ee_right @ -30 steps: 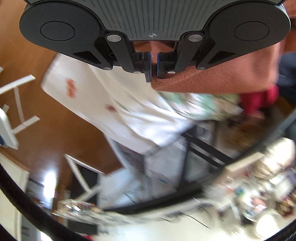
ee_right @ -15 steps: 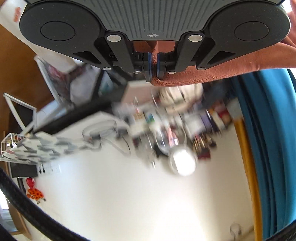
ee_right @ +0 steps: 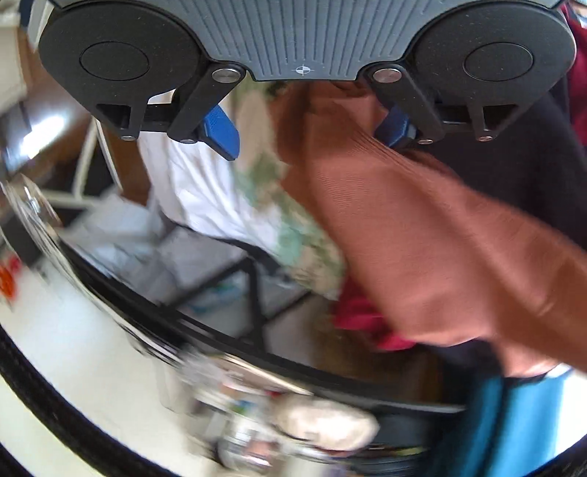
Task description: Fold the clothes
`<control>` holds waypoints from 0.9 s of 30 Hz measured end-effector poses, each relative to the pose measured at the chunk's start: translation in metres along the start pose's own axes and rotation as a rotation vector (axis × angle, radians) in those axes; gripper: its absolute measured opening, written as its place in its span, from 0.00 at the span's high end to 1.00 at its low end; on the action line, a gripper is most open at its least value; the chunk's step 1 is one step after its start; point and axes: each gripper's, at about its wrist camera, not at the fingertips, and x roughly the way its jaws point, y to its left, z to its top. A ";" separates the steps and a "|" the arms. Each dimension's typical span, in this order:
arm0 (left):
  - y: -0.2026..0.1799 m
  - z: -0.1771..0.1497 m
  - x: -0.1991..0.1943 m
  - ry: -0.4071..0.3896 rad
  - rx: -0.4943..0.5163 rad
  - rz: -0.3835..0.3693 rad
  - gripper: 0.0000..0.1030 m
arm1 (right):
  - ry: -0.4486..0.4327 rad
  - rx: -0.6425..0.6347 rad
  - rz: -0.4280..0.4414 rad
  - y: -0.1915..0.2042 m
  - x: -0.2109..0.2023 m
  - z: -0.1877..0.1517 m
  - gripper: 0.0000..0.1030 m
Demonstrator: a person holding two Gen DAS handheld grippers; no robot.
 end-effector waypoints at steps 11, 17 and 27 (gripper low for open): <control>-0.007 0.013 0.001 0.002 0.055 0.015 0.90 | 0.042 0.001 0.036 0.038 0.068 0.029 0.51; 0.003 0.008 0.001 0.029 0.004 0.004 0.90 | 0.097 0.396 0.093 0.000 0.057 0.055 0.90; 0.017 0.066 -0.077 -0.301 -0.136 -0.179 0.91 | -0.368 0.818 0.167 -0.130 -0.087 0.115 0.91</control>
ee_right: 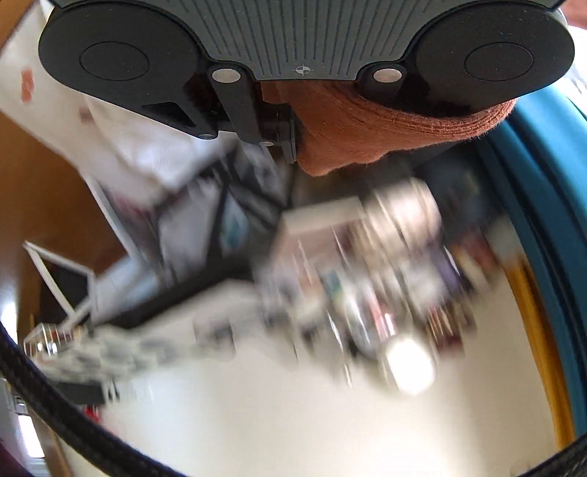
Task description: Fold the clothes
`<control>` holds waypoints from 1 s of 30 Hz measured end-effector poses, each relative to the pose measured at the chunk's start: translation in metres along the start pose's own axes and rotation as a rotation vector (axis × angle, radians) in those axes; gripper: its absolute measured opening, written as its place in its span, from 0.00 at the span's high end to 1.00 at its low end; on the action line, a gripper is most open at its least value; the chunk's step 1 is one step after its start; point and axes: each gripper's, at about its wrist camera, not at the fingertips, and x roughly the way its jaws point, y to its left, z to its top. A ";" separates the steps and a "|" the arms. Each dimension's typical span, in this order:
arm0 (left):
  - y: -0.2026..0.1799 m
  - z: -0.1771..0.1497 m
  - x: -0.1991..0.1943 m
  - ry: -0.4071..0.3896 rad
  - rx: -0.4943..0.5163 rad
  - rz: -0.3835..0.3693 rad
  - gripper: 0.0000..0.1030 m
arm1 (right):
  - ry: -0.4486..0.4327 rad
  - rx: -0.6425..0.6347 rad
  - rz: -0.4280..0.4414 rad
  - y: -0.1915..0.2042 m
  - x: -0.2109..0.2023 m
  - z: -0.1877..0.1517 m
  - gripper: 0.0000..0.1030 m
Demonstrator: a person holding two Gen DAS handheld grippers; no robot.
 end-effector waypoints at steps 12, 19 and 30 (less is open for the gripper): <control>-0.062 0.093 -0.058 -0.375 -0.097 -0.372 0.91 | -0.513 -0.011 0.043 -0.044 -0.193 0.140 0.91; -0.155 0.104 -0.095 -0.425 -0.012 -0.504 0.91 | -0.571 0.005 -0.016 -0.131 -0.281 0.160 0.91; -0.387 0.085 -0.172 -0.519 0.055 -0.832 0.91 | -0.589 0.032 -0.103 -0.342 -0.411 0.180 0.91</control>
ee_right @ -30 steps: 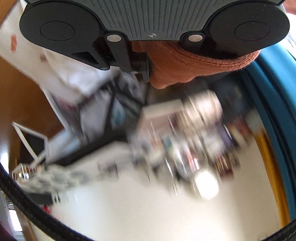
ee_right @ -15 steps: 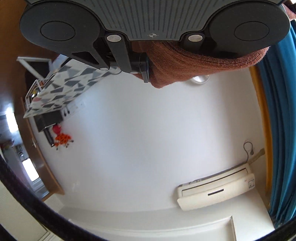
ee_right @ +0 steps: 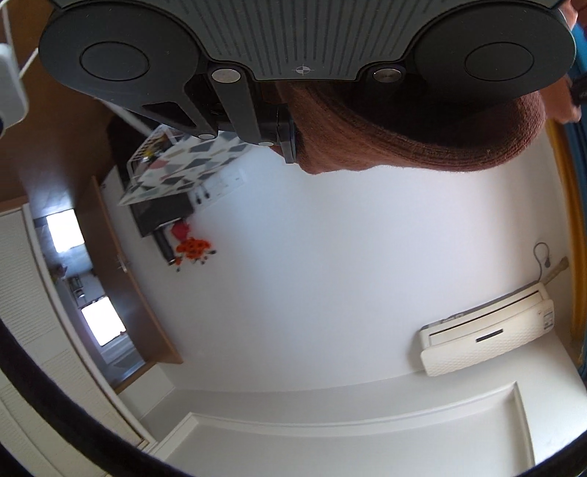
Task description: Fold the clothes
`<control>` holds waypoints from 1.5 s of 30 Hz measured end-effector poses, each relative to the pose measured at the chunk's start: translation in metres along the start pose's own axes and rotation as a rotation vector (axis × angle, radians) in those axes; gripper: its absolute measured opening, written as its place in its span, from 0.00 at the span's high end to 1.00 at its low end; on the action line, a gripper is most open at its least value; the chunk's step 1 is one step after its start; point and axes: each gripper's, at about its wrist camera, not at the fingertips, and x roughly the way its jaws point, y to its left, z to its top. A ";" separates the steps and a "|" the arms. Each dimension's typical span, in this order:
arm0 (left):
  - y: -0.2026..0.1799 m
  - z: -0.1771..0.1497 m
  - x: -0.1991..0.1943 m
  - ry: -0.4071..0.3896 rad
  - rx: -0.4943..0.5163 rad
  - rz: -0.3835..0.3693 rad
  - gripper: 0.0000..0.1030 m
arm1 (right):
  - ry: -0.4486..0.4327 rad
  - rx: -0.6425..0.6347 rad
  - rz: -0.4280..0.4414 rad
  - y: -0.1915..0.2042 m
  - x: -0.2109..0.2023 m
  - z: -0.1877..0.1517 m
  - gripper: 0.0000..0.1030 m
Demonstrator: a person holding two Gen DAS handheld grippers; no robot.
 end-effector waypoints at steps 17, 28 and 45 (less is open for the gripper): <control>-0.128 -0.074 0.173 0.037 -0.122 -0.284 0.91 | -0.075 -0.101 -0.249 -0.178 -0.027 0.089 0.91; -0.103 -0.108 0.355 0.022 -0.240 -0.279 0.91 | 0.001 -0.149 -0.344 -0.208 0.174 0.124 0.91; -0.053 -0.123 0.422 -0.018 -0.145 0.024 0.91 | 0.180 -0.087 -0.213 -0.236 0.450 0.104 0.91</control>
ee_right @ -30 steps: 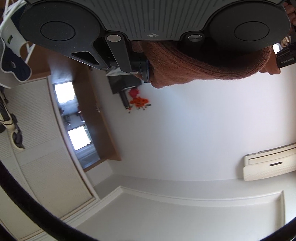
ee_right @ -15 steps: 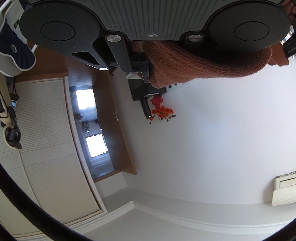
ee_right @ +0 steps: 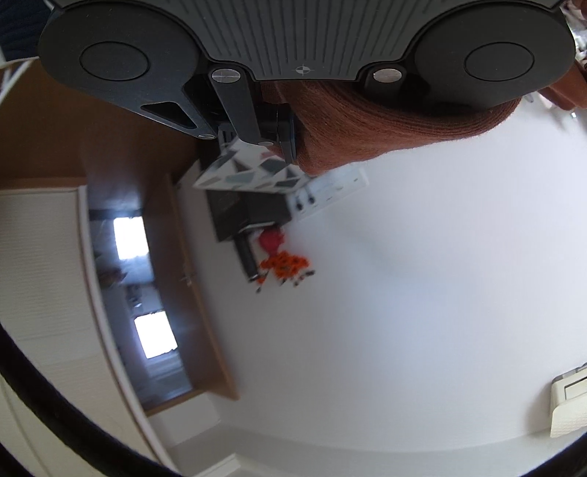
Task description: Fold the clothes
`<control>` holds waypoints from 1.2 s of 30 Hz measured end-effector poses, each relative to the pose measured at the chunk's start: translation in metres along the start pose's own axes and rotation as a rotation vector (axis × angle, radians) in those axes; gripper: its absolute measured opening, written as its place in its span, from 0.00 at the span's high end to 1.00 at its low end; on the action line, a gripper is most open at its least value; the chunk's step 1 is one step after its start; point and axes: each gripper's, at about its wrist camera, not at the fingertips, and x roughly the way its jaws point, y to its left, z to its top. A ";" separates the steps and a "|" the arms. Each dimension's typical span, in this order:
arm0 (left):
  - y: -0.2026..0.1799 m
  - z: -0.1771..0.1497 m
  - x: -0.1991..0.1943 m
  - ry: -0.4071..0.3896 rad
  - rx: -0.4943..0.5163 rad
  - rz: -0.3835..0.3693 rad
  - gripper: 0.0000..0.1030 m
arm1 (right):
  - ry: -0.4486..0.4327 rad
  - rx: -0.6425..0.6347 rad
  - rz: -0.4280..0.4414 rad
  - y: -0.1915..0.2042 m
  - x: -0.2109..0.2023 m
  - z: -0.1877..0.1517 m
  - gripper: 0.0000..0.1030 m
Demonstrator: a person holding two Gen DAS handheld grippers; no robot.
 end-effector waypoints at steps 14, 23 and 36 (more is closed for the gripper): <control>-0.062 0.002 0.039 -0.166 0.084 0.277 0.91 | 0.062 0.093 0.307 -0.064 0.162 0.039 0.91; -0.146 0.018 0.103 -0.352 0.035 0.453 0.91 | -0.038 -0.023 0.618 -0.097 0.245 0.126 0.91; -0.177 0.024 0.177 -0.461 0.171 0.646 0.91 | -0.066 -0.044 0.785 -0.115 0.330 0.184 0.91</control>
